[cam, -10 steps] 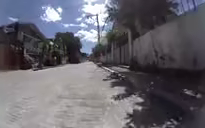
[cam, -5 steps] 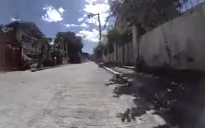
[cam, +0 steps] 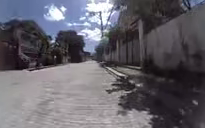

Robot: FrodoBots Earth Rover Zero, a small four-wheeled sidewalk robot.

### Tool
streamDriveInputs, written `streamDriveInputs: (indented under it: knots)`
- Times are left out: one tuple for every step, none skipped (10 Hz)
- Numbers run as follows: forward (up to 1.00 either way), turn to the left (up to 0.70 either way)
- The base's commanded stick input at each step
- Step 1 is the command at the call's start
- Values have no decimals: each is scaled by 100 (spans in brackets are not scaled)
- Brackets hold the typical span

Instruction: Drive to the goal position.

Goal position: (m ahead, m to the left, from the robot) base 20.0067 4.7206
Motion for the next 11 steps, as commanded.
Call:
streamDriveInputs:
  knots:
    - [100, 0]
    - [100, 0]
    - [100, 0]
    - [100, 0]
    - [100, 0]
    - [100, 0]
    - [100, 0]
    - [100, 0]
    - [100, 0]
    - [100, 0]
    - [100, 0]
